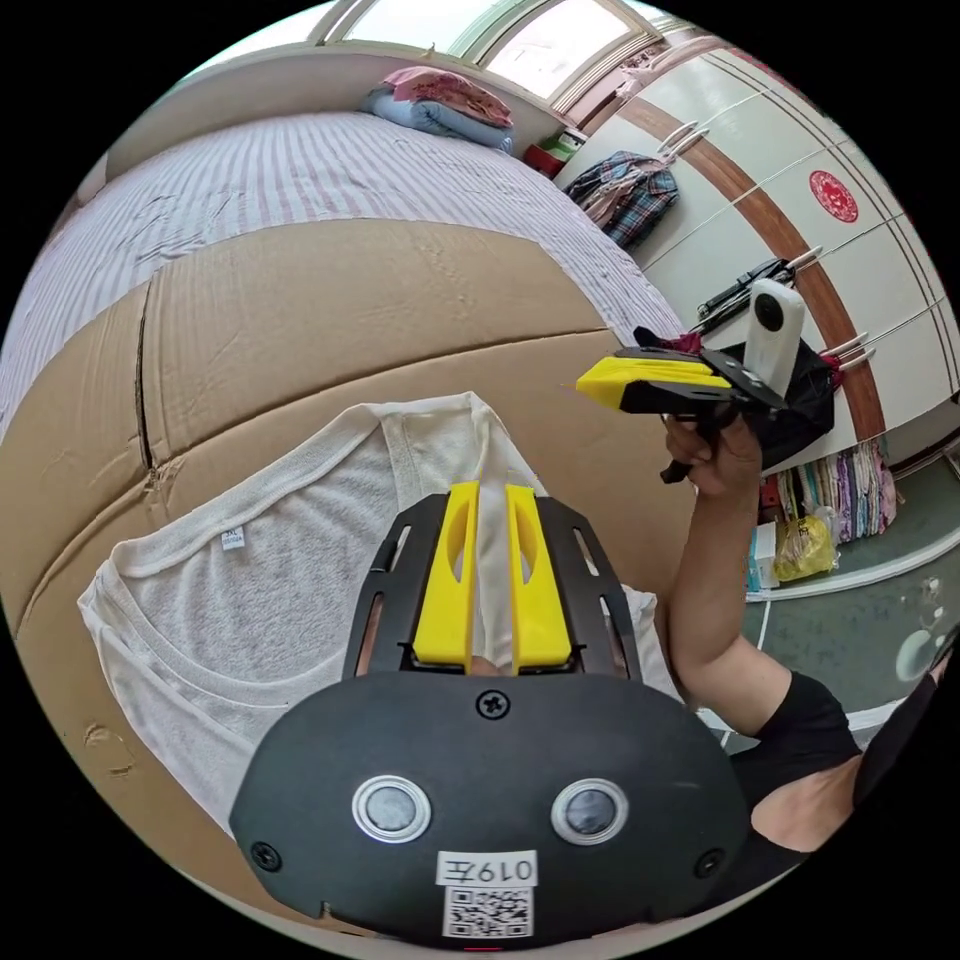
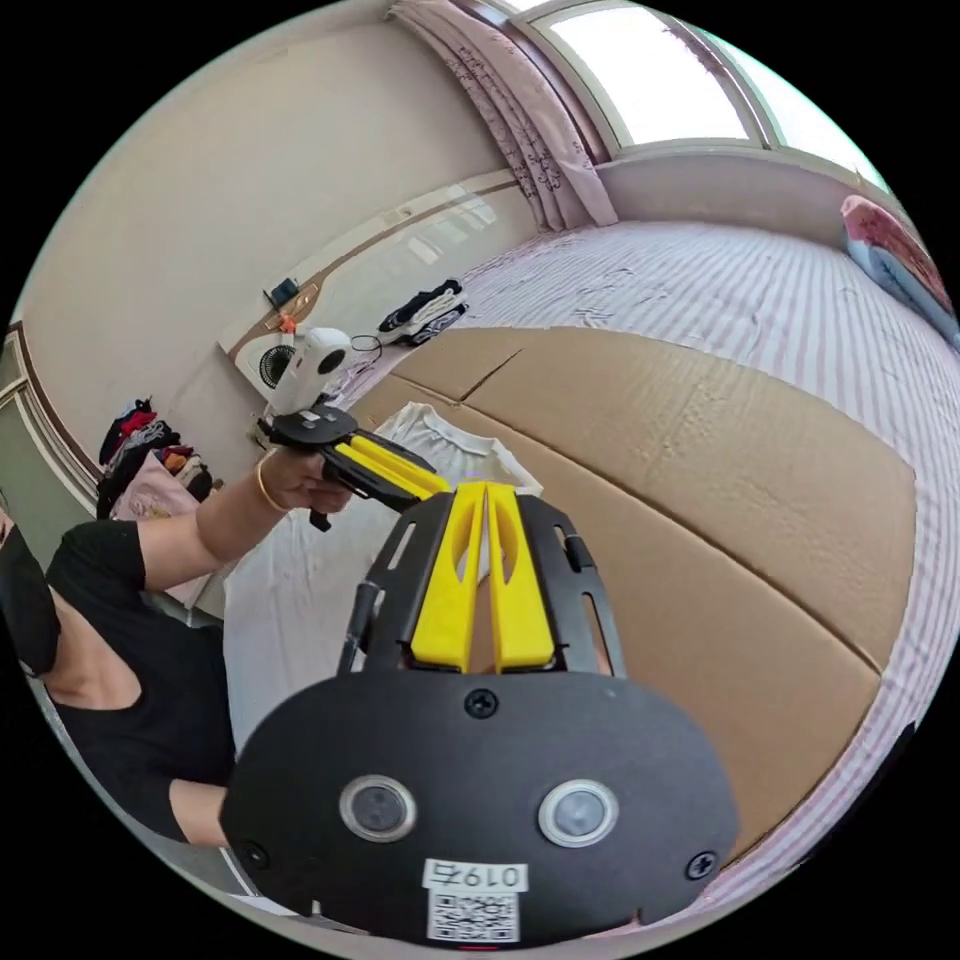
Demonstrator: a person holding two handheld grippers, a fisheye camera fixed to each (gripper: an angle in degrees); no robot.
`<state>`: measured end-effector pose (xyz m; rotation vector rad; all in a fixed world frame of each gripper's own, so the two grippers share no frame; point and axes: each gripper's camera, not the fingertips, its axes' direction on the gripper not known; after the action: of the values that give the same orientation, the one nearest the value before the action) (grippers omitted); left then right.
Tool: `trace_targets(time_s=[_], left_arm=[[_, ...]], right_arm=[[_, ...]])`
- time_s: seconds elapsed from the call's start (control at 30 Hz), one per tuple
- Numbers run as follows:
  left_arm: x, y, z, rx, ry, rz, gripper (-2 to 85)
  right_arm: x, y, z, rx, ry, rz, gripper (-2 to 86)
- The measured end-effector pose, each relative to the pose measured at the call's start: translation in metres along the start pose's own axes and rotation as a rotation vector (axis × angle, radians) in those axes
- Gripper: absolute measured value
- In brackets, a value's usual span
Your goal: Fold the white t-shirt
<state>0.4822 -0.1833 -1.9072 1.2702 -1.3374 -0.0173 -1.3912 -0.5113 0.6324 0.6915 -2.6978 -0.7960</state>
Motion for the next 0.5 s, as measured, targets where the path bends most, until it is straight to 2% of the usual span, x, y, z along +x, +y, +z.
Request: trace_targets(time_s=[0.13, 0.23, 0.33, 0.4, 0.5], left_arm=[[0.005, 0.019, -0.002, 0.000, -0.012, -0.016, 0.9], [0.013, 0.048, -0.021, 0.073, -0.012, -0.007, 1.1], [0.033, 0.087, -0.040, 0.149, -0.142, 0.084, 1.7], [0.054, 0.117, -0.043, 0.173, -0.271, 0.172, 2.4], [0.074, 0.144, -0.046, 0.194, -0.372, 0.253, 3.9]], right_arm=[[-0.022, 0.028, 0.035, -0.075, 0.058, -0.021, -0.6], [-0.039, 0.047, 0.062, -0.103, 0.048, -0.050, -0.7], [-0.078, 0.064, 0.080, -0.077, 0.125, -0.147, -0.8], [-0.113, 0.076, 0.086, -0.021, 0.220, -0.230, -0.9], [-0.179, 0.101, 0.096, 0.114, 0.415, -0.344, -1.0]])
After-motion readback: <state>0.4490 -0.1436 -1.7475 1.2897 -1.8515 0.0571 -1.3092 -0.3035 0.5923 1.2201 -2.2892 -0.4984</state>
